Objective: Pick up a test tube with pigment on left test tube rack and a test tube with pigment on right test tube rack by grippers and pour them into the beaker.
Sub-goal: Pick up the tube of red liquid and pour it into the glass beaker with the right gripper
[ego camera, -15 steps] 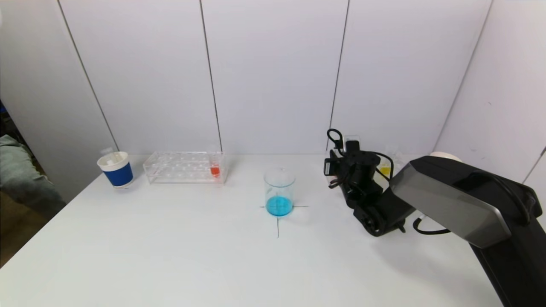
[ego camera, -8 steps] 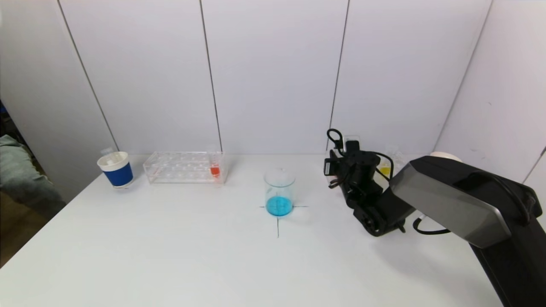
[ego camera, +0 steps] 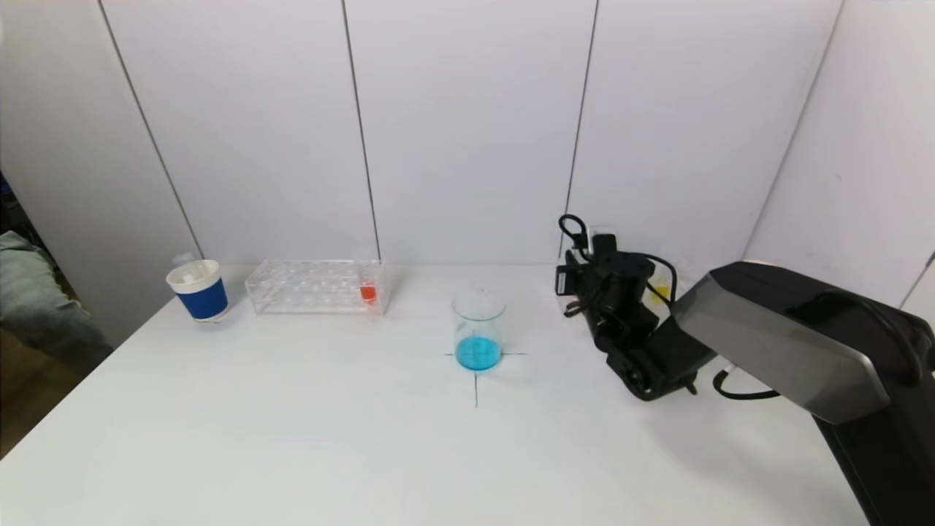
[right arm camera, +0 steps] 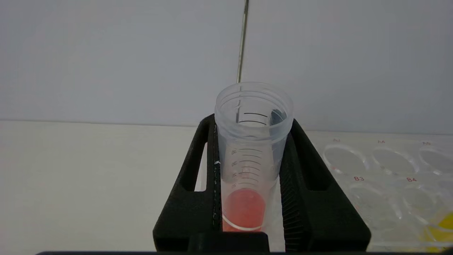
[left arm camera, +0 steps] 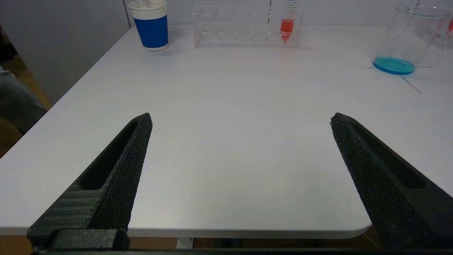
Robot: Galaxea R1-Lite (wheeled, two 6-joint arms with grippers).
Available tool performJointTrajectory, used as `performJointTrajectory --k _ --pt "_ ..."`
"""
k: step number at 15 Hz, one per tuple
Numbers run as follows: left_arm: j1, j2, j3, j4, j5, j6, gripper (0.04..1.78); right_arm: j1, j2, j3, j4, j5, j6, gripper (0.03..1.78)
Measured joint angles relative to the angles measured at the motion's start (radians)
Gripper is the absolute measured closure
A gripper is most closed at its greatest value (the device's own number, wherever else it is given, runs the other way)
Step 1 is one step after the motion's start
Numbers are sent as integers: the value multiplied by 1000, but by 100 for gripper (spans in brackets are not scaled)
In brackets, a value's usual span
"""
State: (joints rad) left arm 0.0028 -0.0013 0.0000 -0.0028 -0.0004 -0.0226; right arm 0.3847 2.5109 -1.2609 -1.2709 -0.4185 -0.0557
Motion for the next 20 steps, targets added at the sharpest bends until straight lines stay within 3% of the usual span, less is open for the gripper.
performJointTrajectory --k 5,12,16,20 --pt "0 0 0 0 0 0 6 2 -65 8 28 1 -30 129" --pt "0 0 0 0 0 0 6 6 -201 6 145 3 -39 129" --pt "0 0 0 0 0 0 6 11 -294 -60 308 18 -52 129" --pt "0 0 0 0 0 0 6 19 -357 -227 544 34 -71 129"
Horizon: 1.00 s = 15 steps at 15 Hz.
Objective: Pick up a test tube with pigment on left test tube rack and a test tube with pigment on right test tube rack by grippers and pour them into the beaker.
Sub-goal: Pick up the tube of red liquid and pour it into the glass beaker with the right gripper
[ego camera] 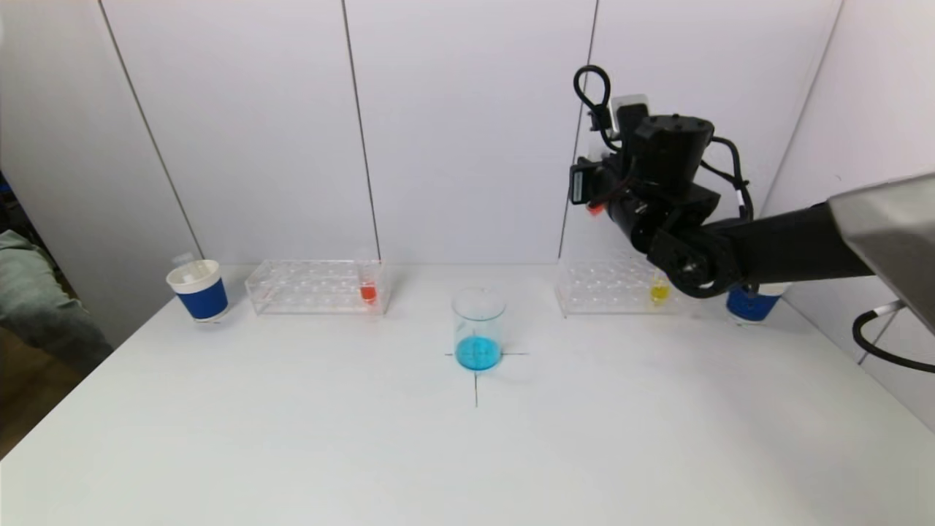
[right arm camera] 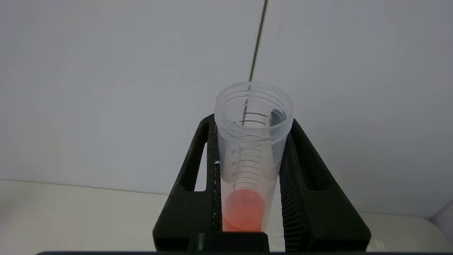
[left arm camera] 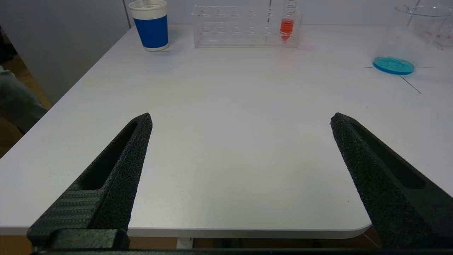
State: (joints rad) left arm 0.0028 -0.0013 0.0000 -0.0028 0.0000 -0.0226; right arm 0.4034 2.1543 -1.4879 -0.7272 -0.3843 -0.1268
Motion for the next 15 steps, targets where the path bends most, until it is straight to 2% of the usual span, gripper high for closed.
performJointTrajectory --k 4,6,8,10,12,15 --pt "0 0 0 0 0 0 6 27 -20 -166 209 21 -39 129" --pt "0 0 0 0 0 0 6 51 -19 -181 218 58 -77 129" --pt "0 0 0 0 0 0 6 62 -20 -183 210 129 -110 129" --pt "0 0 0 0 0 0 6 66 -21 -168 210 244 -151 129" --pt "0 0 0 0 0 0 6 61 -22 -154 208 361 -229 129" --pt "0 0 0 0 0 0 6 51 -16 -142 206 489 -371 129"
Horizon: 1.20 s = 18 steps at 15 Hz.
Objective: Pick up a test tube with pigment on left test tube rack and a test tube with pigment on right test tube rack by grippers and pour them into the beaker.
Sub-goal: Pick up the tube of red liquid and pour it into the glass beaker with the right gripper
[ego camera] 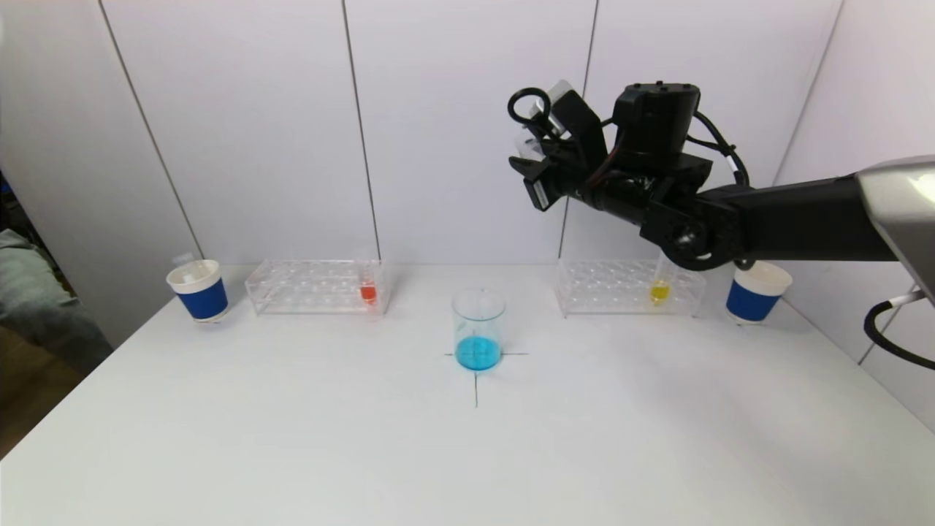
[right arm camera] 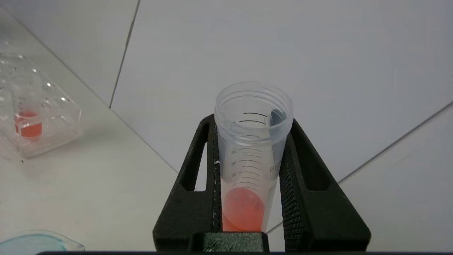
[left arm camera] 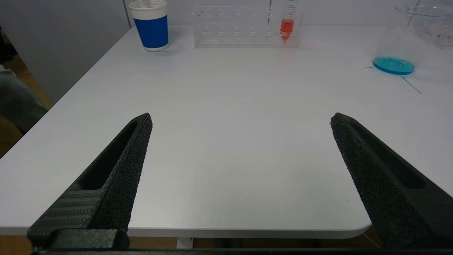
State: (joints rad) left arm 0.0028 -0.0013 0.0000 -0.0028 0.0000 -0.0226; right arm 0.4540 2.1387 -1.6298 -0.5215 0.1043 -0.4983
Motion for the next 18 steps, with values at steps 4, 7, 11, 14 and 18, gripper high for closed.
performJointTrajectory --k 4,7,11,14,18 --pt "0 0 0 0 0 0 6 -19 9 25 -2 191 -212 129" --pt "0 0 0 0 0 0 6 -23 22 38 -3 274 -333 129" --pt "0 0 0 0 0 0 6 -10 50 75 -114 335 -446 129" --pt "0 0 0 0 0 0 6 4 93 116 -264 377 -499 129" --pt "0 0 0 0 0 0 6 5 149 173 -429 457 -591 129"
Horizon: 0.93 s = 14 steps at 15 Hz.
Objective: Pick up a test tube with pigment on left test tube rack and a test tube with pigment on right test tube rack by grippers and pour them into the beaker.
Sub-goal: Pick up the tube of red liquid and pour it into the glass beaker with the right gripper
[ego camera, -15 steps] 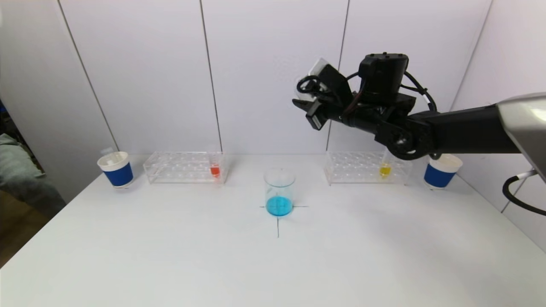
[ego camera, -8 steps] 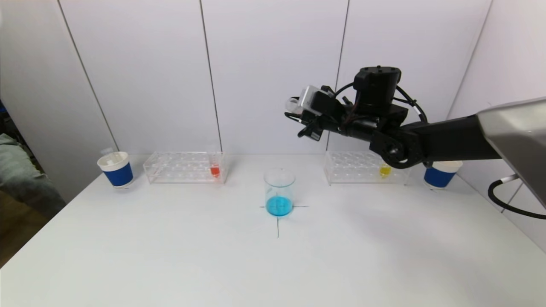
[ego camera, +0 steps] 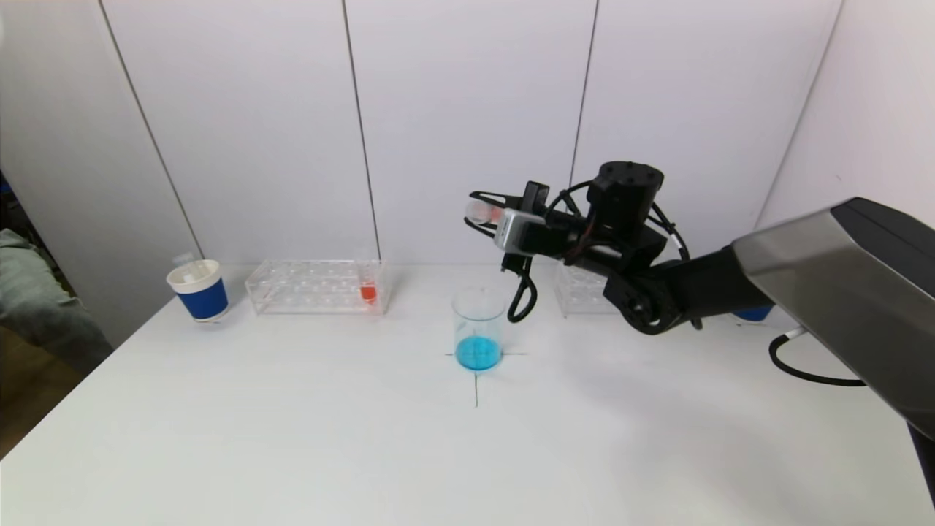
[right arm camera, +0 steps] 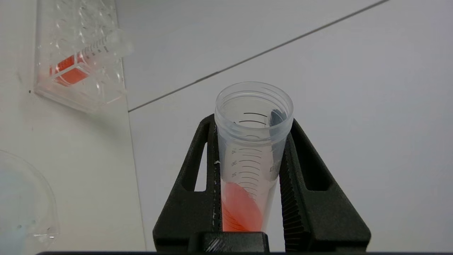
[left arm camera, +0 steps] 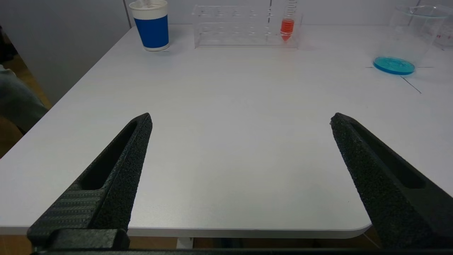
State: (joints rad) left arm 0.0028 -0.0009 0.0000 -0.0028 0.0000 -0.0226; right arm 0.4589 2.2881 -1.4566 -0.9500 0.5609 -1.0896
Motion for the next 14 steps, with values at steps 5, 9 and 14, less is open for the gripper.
performJointTrajectory --k 5,9,14 --pt "0 0 0 0 0 0 6 -24 38 71 -78 74 -147 129" --pt "0 0 0 0 0 0 6 -45 64 79 -91 80 -203 129" --pt "0 0 0 0 0 0 6 -72 75 77 -90 97 -275 129"
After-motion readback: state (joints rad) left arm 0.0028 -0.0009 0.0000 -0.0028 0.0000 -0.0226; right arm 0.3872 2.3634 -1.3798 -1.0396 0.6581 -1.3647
